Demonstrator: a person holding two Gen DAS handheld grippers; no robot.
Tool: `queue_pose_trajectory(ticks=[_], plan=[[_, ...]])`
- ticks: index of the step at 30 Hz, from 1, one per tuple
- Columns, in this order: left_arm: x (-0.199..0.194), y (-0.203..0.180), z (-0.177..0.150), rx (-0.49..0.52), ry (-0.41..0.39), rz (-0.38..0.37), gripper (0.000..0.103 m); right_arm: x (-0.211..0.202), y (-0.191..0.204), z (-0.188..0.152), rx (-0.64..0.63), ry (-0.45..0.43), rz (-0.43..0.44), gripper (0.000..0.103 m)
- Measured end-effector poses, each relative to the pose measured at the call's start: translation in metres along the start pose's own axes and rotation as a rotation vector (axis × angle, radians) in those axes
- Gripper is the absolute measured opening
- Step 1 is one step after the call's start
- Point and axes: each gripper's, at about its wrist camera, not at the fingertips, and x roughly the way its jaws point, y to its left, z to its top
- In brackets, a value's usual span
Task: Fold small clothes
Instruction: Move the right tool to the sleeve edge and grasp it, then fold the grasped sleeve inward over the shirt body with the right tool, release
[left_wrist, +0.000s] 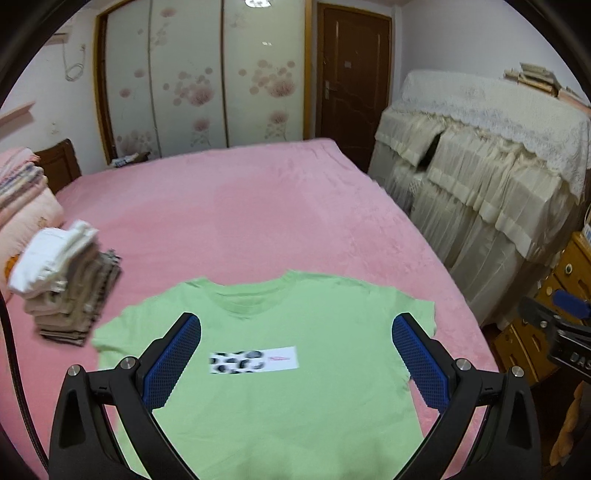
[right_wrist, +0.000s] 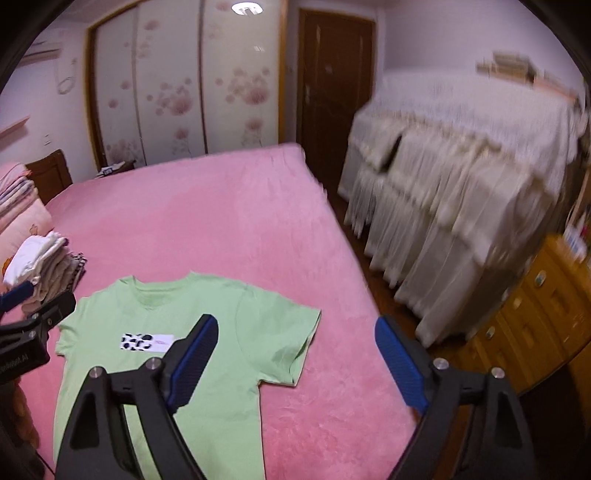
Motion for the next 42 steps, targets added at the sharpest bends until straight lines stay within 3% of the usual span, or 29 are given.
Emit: queue_pose_trajectory(ticks=[3,5,7,13,20,24,25,26,27,35,42], plan=[[0.044,-0.019,-0.012,0.000,0.023,-0.014,0.102,0.053,-0.017,-0.013,0.052,0.071,0.014,0.077],[0.068,-0.031,-0.021,0.005,0.029,-0.023,0.102,0.085,-0.025,-0.022,0.091,0.126,0.055,0.060],[0.094,-0.043,-0.030,0.007,0.048,-0.032,0.102,0.118,-0.034,-0.034,0.141,0.187,0.101,0.052],[0.156,-0.069,-0.053,0.021,0.110,-0.018,0.102,0.185,-0.047,-0.057,0.246,0.289,0.149,0.052],[0.177,-0.065,-0.062,-0.017,0.114,-0.023,0.102,0.230,-0.045,-0.059,0.259,0.335,0.137,0.052],[0.182,-0.057,-0.061,-0.021,0.124,-0.011,0.102,0.242,-0.041,-0.060,0.241,0.337,0.120,0.051],[0.182,-0.055,-0.061,-0.023,0.128,-0.008,0.102,0.242,-0.040,-0.059,0.237,0.328,0.119,0.040],[0.182,-0.052,-0.061,-0.026,0.130,-0.007,0.102,0.241,-0.038,-0.059,0.230,0.321,0.144,0.015],[0.181,-0.048,-0.061,-0.029,0.129,-0.002,0.102,0.241,-0.038,-0.058,0.232,0.325,0.164,0.002],[0.160,0.008,-0.060,-0.122,0.110,0.032,0.102,0.198,0.004,-0.025,0.131,0.200,0.176,0.003],[0.147,0.071,-0.064,-0.249,0.118,0.049,0.102,0.178,0.105,0.002,-0.045,0.163,0.217,0.003]])
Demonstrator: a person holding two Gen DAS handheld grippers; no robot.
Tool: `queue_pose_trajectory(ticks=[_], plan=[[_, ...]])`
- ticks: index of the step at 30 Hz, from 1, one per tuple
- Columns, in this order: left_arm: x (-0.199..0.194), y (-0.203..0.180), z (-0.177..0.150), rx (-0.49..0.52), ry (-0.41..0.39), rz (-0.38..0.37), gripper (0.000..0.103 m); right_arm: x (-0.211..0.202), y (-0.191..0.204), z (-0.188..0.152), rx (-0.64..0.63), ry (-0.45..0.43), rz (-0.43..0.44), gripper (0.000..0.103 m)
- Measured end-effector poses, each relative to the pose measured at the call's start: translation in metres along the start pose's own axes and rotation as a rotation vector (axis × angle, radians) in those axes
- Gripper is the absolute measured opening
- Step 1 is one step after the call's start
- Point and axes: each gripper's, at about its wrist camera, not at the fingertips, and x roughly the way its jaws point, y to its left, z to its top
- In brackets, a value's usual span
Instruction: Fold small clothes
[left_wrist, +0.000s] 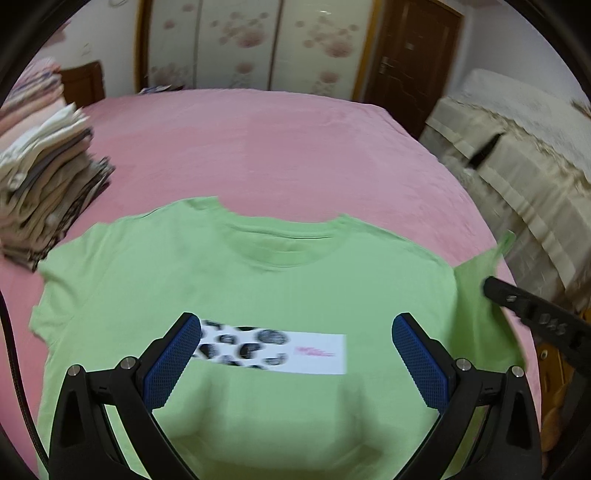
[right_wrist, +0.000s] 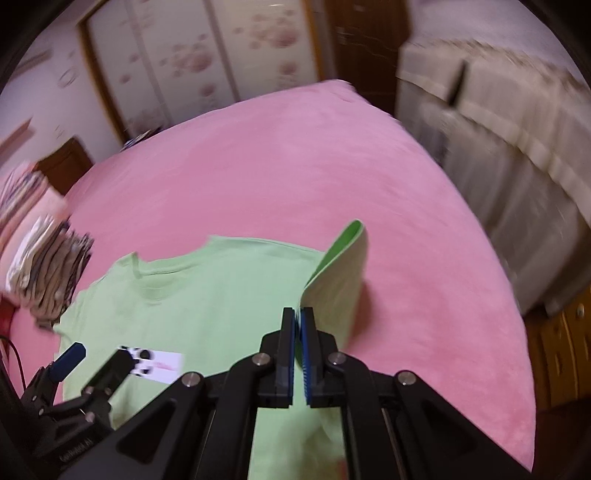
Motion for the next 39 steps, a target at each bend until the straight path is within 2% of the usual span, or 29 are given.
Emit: queue_pose_trajectory(ticks=[4,7,10,14,17,22,28,34,39], plan=[[0.003,0.027,-0.001,-0.024,0.011,0.032,0.102,0.035,0.045,-0.002,-0.075,0.069,-0.016,0.005],[0.003,0.042,-0.002,-0.028,0.021,0.044,0.102,0.058,0.058,-0.009,-0.092,0.149,-0.021,0.019],[0.002,0.050,-0.003,-0.026,0.023,0.045,0.102,0.044,0.052,-0.011,-0.062,0.125,0.008,0.027],[0.004,0.054,-0.003,-0.034,0.036,0.030,0.102,0.010,0.040,-0.007,-0.043,0.064,0.000,0.038],[0.005,0.050,-0.005,-0.029,0.043,0.012,0.102,-0.019,0.018,-0.009,-0.054,0.033,-0.040,0.038],[0.010,0.033,-0.007,0.024,0.057,-0.008,0.102,-0.038,-0.016,-0.025,-0.057,0.044,-0.062,0.038],[0.026,-0.003,-0.004,0.096,0.118,-0.085,0.102,-0.030,-0.030,-0.070,-0.091,0.121,-0.061,0.038],[0.047,-0.040,-0.005,0.201,0.150,-0.060,0.102,-0.014,-0.022,-0.096,-0.139,0.154,-0.050,0.038],[0.061,-0.055,-0.007,0.216,0.180,-0.057,0.102,0.005,-0.027,-0.099,-0.110,0.178,-0.038,0.038]])
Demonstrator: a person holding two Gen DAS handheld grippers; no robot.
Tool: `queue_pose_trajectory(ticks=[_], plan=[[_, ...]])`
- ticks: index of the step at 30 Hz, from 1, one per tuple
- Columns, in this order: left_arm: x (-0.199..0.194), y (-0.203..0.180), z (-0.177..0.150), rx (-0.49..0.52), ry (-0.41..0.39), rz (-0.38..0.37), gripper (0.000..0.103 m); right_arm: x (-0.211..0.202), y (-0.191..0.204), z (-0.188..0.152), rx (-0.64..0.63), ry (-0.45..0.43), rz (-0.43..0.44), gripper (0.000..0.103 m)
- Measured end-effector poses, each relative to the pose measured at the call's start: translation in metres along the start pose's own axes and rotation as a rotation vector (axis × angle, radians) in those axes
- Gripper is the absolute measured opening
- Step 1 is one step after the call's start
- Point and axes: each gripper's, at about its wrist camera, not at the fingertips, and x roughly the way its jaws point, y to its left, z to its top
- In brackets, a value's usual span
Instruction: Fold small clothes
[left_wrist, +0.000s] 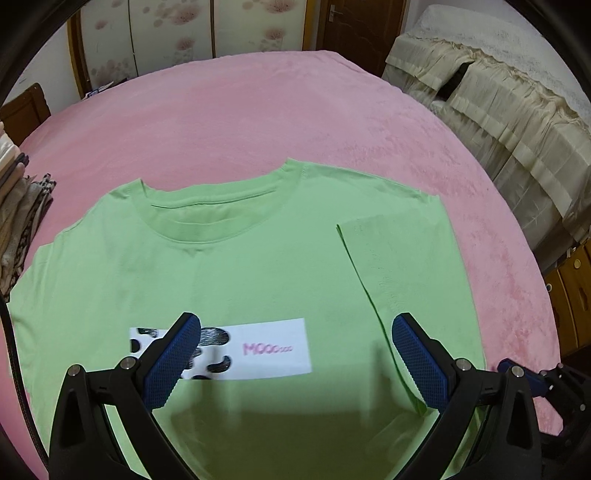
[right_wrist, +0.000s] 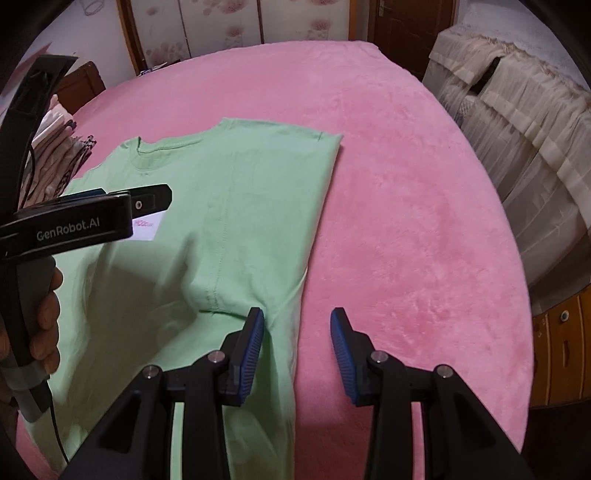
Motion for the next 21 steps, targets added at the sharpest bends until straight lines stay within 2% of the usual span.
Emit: queue_pose_trajectory(ticks=[4,9,10,11,13,15,21], plan=[[0.005,-0.007,0.000,-0.012,0.016,-0.023,0.102,0.001,-0.002,-0.002,0.010,-0.014,0.044,0.038],[0.007,-0.016,0.000,0.005,0.012,-0.022,0.102,-0.001,0.002,-0.002,-0.018,-0.043,0.041,0.038],[0.007,-0.017,0.000,0.007,0.012,-0.024,0.102,0.001,0.003,-0.002,-0.031,-0.044,0.031,0.034],[0.007,-0.019,0.001,0.010,0.011,-0.025,0.102,0.003,0.005,-0.002,-0.041,-0.043,0.025,0.023],[0.006,-0.021,0.001,0.015,0.010,-0.029,0.102,0.007,0.004,-0.003,-0.050,-0.032,0.034,0.009],[0.005,-0.023,0.001,0.021,0.004,-0.031,0.102,0.008,-0.002,-0.006,-0.030,-0.051,0.020,0.008],[0.009,-0.028,0.002,0.035,0.009,-0.042,0.102,0.010,-0.025,-0.019,0.088,-0.079,0.085,0.008]])
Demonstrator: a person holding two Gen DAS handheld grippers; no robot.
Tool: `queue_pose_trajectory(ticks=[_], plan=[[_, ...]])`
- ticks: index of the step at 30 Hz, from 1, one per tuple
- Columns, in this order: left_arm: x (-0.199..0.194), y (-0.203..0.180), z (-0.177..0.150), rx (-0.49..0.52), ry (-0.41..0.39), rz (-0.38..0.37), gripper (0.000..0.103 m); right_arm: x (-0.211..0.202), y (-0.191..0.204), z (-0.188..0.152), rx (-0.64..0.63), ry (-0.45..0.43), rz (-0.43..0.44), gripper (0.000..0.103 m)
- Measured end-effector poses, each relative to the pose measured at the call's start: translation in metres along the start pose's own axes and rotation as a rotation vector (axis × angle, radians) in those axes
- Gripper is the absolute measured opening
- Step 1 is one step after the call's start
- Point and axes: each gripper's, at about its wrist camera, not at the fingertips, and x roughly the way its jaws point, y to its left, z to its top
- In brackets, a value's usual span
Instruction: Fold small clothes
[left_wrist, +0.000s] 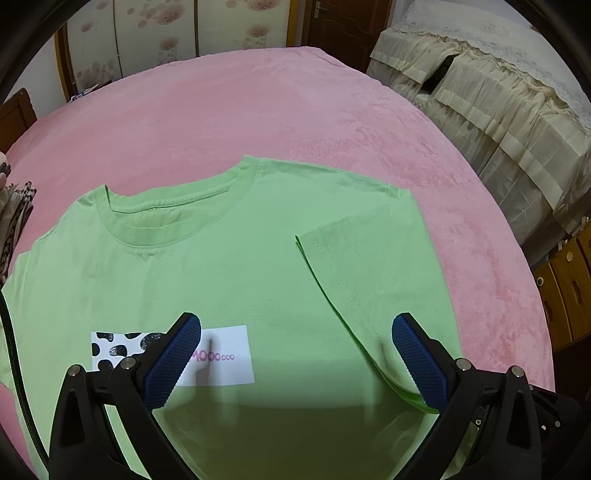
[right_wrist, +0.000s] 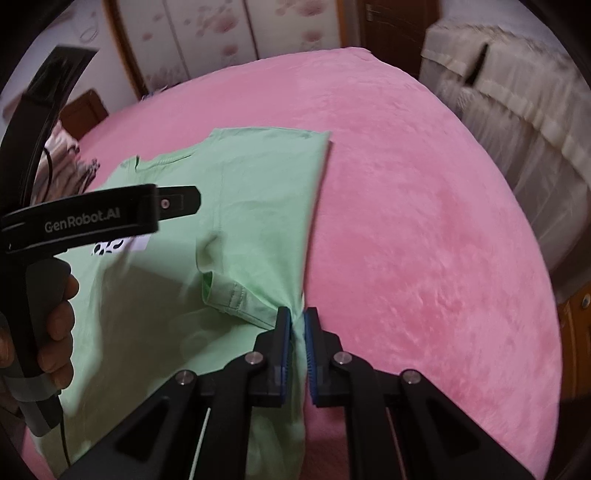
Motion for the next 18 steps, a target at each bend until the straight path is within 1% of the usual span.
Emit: queue_pose_trajectory(ticks=[3,5,6,7,8,12,14,15,17,18], plan=[[0.003,0.002,-0.003,0.008,0.013,0.007,0.102,0.003,-0.009,-0.002,0.055,0.012,0.027,0.009],[0.001,0.006,-0.006,-0.002,0.023,-0.004,0.102,-0.002,-0.015,0.000,0.092,0.017,0.064,0.018],[0.000,0.009,-0.008,-0.012,0.026,-0.012,0.102,-0.006,-0.017,0.001,0.099,0.008,0.069,0.020],[-0.002,0.011,-0.011,-0.026,0.029,-0.026,0.102,-0.010,-0.018,0.002,0.102,-0.004,0.066,0.024],[-0.003,0.014,-0.013,-0.043,0.035,-0.043,0.102,-0.015,-0.020,0.004,0.103,-0.018,0.061,0.027],[-0.007,0.013,-0.026,-0.094,0.062,-0.123,0.102,-0.019,-0.019,0.010,0.088,-0.031,0.063,0.027],[-0.006,0.005,-0.032,-0.085,0.077,-0.145,0.102,-0.016,-0.017,0.011,0.076,-0.026,0.062,0.027],[-0.003,-0.001,-0.037,-0.067,0.087,-0.142,0.102,-0.012,-0.016,0.011,0.069,-0.016,0.065,0.027],[0.004,-0.012,-0.045,-0.018,0.105,-0.111,0.102,-0.007,-0.013,0.010,0.054,-0.004,0.054,0.027],[0.008,-0.017,-0.050,0.012,0.110,-0.077,0.102,-0.002,-0.012,0.009,0.043,0.006,0.020,0.026]])
